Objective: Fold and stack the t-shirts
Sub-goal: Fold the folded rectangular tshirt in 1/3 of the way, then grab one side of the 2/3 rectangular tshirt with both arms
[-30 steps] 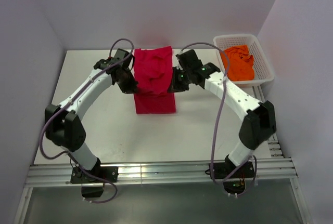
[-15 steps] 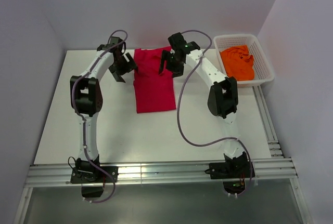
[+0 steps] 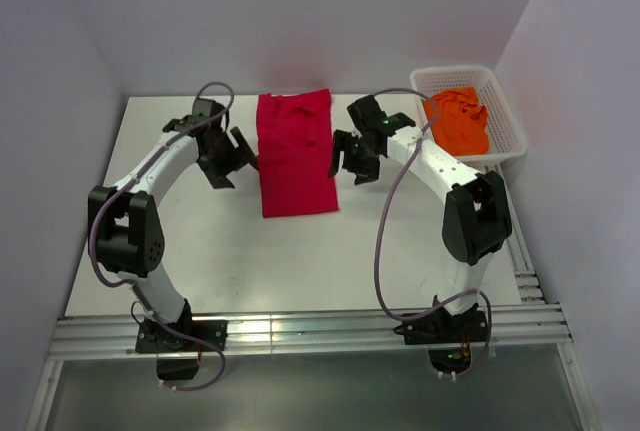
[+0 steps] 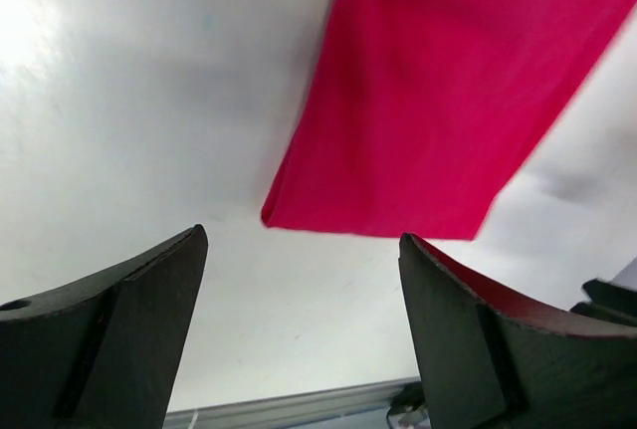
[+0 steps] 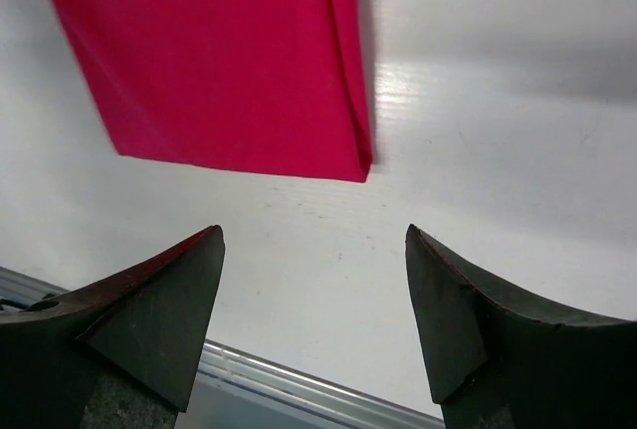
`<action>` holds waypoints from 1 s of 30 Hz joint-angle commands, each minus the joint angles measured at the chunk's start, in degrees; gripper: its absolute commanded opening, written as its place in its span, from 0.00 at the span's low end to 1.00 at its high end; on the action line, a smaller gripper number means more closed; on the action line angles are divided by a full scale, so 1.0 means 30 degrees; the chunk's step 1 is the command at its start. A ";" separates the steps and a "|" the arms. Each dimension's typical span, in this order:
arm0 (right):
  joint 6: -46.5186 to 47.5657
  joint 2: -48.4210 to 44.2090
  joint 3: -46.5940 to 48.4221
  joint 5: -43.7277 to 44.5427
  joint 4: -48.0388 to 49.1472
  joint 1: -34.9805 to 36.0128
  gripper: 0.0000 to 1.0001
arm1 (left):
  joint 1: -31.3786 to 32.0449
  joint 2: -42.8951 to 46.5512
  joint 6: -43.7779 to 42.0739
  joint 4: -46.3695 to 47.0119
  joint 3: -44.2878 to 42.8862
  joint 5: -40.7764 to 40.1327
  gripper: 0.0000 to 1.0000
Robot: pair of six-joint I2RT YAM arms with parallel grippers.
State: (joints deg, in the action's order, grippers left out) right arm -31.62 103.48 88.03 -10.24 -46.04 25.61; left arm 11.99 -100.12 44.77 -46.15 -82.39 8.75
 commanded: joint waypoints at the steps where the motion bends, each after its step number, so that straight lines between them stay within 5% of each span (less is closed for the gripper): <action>1: 0.0138 -0.0070 -0.1362 -0.0394 0.1898 -0.0098 0.80 | 0.0747 -0.0085 0.0807 0.1962 0.2528 0.0919 0.84; 10: 0.0255 0.0984 -0.2096 -0.0921 0.2719 -0.0127 0.80 | 0.2593 -0.1929 0.1598 0.2845 0.3001 0.0539 0.81; 30: 0.0225 0.2917 -0.3855 -0.1830 0.4390 0.0458 0.71 | 0.3094 -0.2370 0.2097 0.3225 0.3966 0.0012 0.73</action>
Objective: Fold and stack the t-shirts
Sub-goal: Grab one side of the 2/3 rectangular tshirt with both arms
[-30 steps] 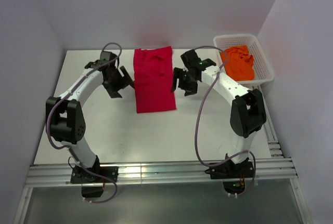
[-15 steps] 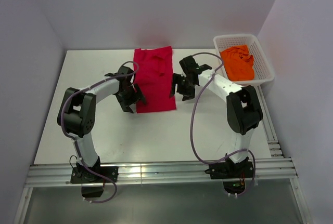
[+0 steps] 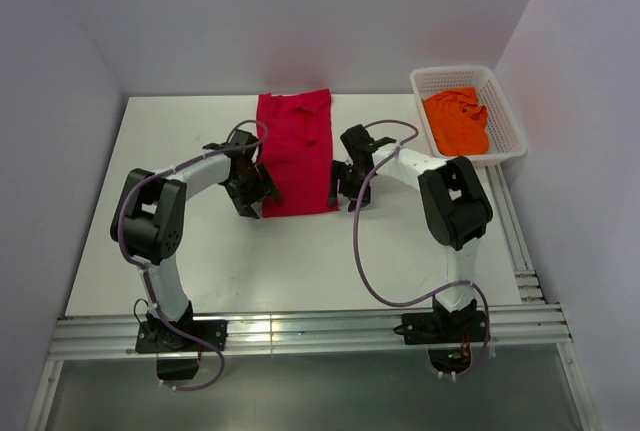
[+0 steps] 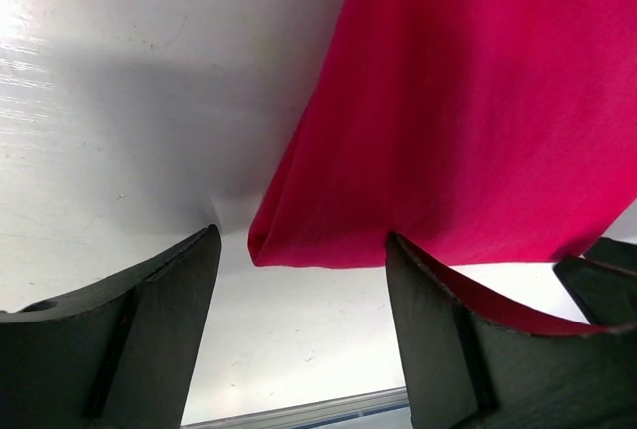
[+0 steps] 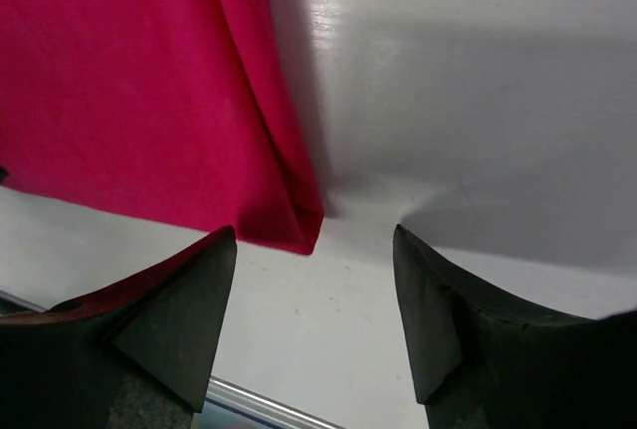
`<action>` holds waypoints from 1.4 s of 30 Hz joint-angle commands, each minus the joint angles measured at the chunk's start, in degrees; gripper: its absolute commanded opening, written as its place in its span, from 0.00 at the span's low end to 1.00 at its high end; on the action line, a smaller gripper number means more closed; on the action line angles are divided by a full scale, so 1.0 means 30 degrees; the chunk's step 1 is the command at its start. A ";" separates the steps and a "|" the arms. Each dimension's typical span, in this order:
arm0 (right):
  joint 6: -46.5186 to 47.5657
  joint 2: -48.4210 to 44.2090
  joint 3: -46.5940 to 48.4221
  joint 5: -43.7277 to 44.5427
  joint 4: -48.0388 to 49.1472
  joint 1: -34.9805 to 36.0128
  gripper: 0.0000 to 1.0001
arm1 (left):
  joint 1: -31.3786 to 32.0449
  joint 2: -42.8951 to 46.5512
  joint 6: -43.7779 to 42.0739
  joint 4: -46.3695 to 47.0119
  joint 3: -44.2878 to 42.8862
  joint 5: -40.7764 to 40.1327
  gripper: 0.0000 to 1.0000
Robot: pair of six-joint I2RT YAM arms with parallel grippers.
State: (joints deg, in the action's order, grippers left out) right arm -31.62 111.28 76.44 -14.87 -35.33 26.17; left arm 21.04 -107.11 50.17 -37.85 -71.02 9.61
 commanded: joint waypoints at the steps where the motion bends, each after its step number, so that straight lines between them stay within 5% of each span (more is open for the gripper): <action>1: 0.0255 0.0520 0.0036 -0.0286 0.0849 0.0299 0.69 | 0.0106 -0.0068 0.0326 0.0486 0.0208 -0.0272 0.72; 6: 0.0373 0.1020 0.0358 -0.0462 0.0908 0.0416 0.55 | 0.0107 -0.0244 0.0560 0.0632 0.0413 -0.0389 0.62; 10: 0.0519 0.1167 0.0446 -0.0521 0.0850 0.0504 0.26 | 0.0136 -0.0302 0.0649 0.0457 0.0355 -0.0711 0.52; 11: 0.0548 0.1167 0.0417 -0.0492 0.0821 0.0533 0.10 | 0.0136 -0.0274 0.0649 0.0486 0.0354 -0.0770 0.46; 13: 0.0607 0.1051 0.0301 -0.0404 0.0762 0.0504 0.01 | 0.0165 -0.0245 0.0649 0.0544 0.0325 -0.0741 0.35; 19: 0.0988 0.0320 0.0037 0.0006 0.0615 0.0533 0.00 | 0.0224 -0.0098 0.0502 0.0516 0.0266 -0.0916 0.00; 42: 0.0022 -0.7062 -0.4854 -0.0170 0.1025 0.0972 0.00 | 0.1452 0.5727 0.1556 -0.0890 0.3780 -0.2733 0.00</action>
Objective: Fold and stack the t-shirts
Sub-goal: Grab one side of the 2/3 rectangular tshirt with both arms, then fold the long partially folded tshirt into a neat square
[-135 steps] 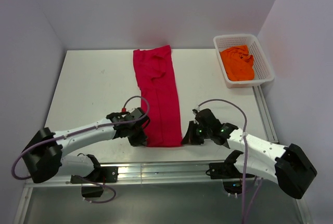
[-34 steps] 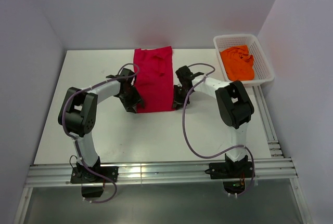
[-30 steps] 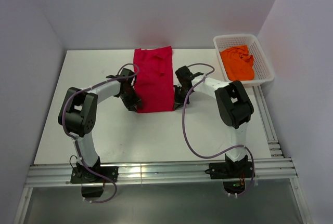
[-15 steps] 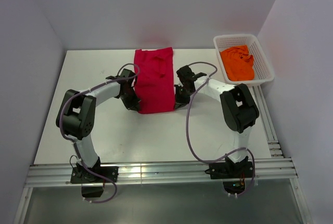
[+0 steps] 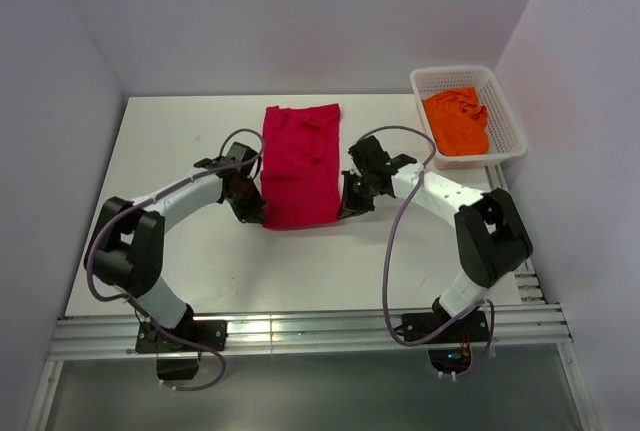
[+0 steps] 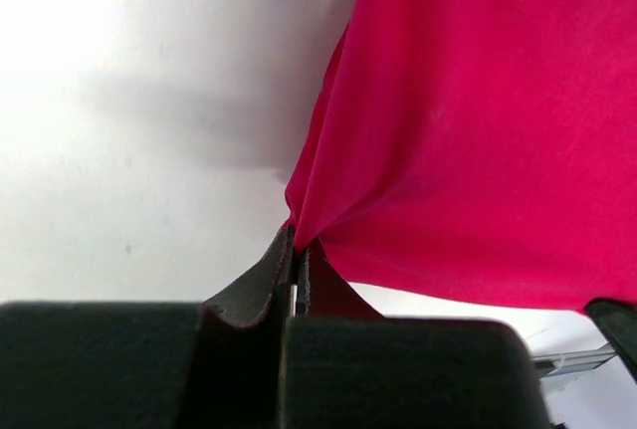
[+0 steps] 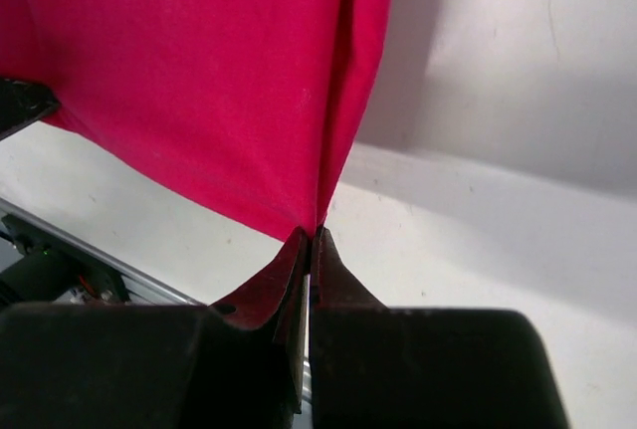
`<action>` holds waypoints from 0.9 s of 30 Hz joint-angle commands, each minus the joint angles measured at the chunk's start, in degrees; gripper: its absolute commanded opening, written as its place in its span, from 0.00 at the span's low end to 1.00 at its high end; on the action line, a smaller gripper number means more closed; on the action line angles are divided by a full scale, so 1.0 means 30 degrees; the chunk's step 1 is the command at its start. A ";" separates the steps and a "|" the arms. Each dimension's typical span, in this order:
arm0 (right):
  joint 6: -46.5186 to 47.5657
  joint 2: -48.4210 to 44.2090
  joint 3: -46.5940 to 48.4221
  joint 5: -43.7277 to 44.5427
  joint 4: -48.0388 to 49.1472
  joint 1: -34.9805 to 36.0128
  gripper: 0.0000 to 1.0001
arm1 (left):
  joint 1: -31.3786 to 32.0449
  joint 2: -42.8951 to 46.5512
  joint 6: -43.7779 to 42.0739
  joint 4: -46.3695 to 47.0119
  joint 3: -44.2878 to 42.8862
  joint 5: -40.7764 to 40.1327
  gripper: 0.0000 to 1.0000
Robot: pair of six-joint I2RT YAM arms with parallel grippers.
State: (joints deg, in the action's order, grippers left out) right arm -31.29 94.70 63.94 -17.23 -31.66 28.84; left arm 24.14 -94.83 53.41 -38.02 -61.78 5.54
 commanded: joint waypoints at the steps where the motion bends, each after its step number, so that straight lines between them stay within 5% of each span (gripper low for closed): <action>1: -0.0146 -0.2203 -0.1269 0.0676 -0.0199 0.0113 0.00 | 0.0536 0.1928 0.0595 -0.0861 0.0961 -0.1407 0.00; 16: -0.3366 -1.0815 -0.5229 0.1759 -0.2421 0.1489 0.00 | 0.3055 1.0039 0.3582 -0.3349 0.4802 -0.1759 0.00; 22: -0.4072 -1.2434 -0.4560 0.2228 -0.3857 0.1607 0.00 | 0.3086 1.1598 0.3672 -0.5253 0.3080 -0.1759 0.00; 27: -0.3839 -1.1939 -0.2746 0.3075 -0.4768 0.1607 0.00 | 0.2969 0.9933 0.2678 -0.5783 0.0237 -0.2404 0.00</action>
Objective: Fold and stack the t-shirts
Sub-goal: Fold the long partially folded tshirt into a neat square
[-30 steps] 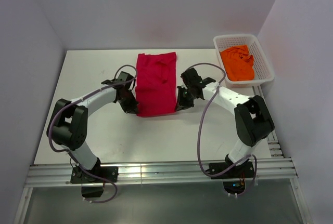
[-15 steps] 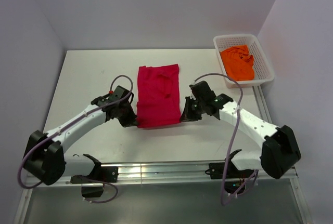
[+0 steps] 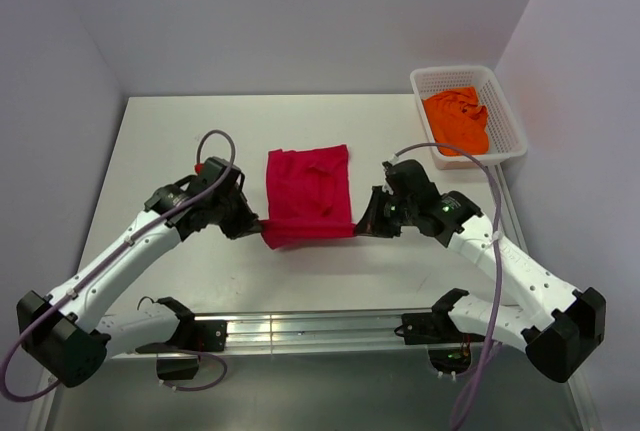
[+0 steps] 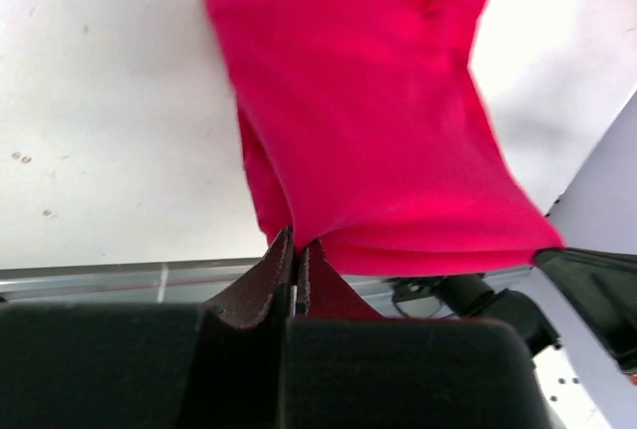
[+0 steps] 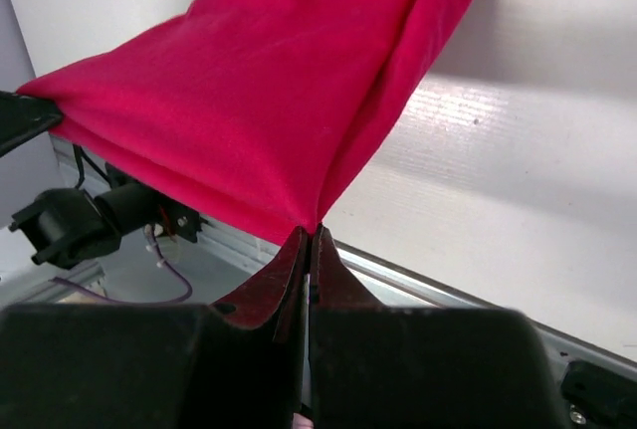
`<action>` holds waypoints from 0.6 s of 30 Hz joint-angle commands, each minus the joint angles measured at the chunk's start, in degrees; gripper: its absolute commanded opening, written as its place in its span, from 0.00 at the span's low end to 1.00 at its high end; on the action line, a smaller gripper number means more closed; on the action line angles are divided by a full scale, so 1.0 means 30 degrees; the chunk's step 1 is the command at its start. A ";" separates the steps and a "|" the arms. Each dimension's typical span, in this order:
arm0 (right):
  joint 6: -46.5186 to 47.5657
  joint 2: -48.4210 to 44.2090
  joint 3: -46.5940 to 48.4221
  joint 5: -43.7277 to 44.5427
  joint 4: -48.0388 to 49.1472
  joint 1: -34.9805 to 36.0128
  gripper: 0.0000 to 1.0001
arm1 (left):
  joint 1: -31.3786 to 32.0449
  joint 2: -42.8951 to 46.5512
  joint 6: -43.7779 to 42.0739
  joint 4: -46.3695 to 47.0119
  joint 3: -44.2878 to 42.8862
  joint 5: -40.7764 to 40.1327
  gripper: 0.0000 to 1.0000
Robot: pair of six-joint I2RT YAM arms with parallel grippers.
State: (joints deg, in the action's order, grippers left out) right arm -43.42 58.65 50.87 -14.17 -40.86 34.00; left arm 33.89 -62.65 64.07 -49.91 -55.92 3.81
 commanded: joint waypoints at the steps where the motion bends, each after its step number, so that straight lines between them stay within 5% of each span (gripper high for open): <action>1: 0.0234 0.0281 0.1907 0.2146 -0.1934 -0.0141 0.00 | -0.0310 -0.1172 -0.1314 -0.1878 -0.2765 -0.1857 0.00; 11: 0.1317 0.4146 0.5481 0.2850 -0.1936 -0.0229 0.00 | -0.2271 -0.5945 -0.4011 -0.1616 -0.7402 -0.1009 0.00; 18: 0.2899 1.1045 1.1735 0.3171 -0.2228 -0.1223 0.00 | -0.5138 -1.0543 -0.6092 -0.0795 -1.0679 0.0367 0.00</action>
State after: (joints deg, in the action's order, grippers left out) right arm -38.24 84.66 76.86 -7.90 -46.00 32.56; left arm 22.37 -88.95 51.07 -53.84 -82.56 3.88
